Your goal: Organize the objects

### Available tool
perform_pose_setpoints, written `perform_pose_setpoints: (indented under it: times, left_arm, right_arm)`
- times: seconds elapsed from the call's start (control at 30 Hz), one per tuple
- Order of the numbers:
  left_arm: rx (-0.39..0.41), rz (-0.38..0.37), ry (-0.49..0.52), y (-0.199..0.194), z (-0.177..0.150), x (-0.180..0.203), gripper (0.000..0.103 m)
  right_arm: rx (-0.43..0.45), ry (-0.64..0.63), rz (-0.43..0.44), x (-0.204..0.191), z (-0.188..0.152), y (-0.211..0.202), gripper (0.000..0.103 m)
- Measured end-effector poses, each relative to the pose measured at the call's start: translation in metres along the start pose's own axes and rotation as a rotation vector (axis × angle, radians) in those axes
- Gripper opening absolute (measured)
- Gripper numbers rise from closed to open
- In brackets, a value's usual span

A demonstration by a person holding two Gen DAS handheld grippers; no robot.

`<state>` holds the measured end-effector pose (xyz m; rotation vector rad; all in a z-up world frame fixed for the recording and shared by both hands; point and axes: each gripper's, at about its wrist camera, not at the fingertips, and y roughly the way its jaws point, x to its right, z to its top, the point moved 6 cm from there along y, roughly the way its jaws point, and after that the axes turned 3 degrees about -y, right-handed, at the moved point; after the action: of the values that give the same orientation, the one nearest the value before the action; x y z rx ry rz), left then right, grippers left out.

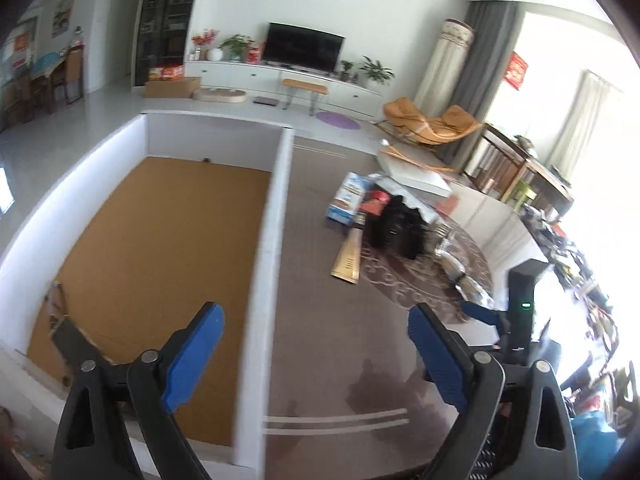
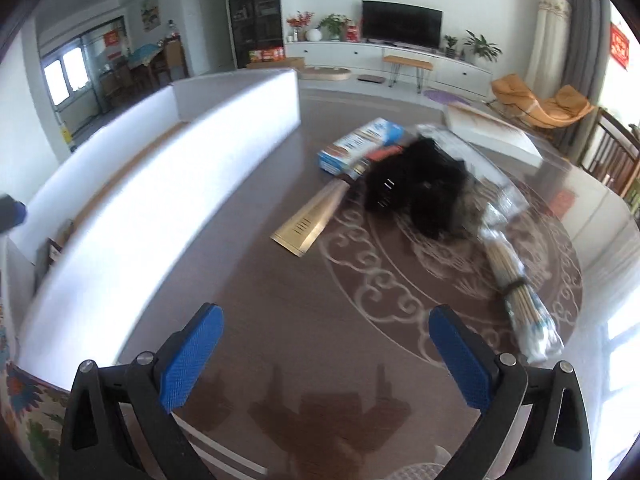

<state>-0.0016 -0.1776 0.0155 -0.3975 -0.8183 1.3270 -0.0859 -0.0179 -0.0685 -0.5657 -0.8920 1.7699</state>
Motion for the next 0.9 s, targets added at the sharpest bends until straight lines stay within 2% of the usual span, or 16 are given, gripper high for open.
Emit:
perform_pose_setpoints:
  times: [0.07, 0.13, 0.2, 0.3, 0.5, 0.73, 0.9]
  left_arm:
    - [-0.049, -0.068, 0.053, 0.016, -0.015, 0.037, 0.102]
    - [-0.11, -0.075, 0.088, 0.045, -0.037, 0.061, 0.102]
    - [-0.155, -0.046, 0.117, 0.081, -0.054, 0.071, 0.102]
    - [-0.206, 0.034, 0.15, 0.122, -0.073, 0.071, 0.102]
    - [-0.211, 0.083, 0.161, 0.153, -0.081, 0.067, 0.102]
    - [-0.151, 0.13, 0.192, 0.158, -0.074, 0.061, 0.102]
    - [-0.162, 0.162, 0.209, 0.159, -0.074, 0.06, 0.103]
  right_arm:
    - [-0.038, 0.045, -0.044, 0.032, -0.029, 0.007, 0.103]
    - [-0.051, 0.099, -0.069, 0.059, -0.047, 0.011, 0.103]
    - [-0.058, 0.136, -0.087, 0.079, -0.061, 0.02, 0.103]
    - [-0.044, 0.162, -0.119, 0.089, -0.072, 0.014, 0.103]
    - [-0.049, 0.196, -0.157, 0.092, -0.077, 0.01, 0.103]
    - [-0.051, 0.237, -0.188, 0.1, -0.079, 0.014, 0.103]
    - [-0.049, 0.248, -0.196, 0.101, -0.079, 0.015, 0.103]
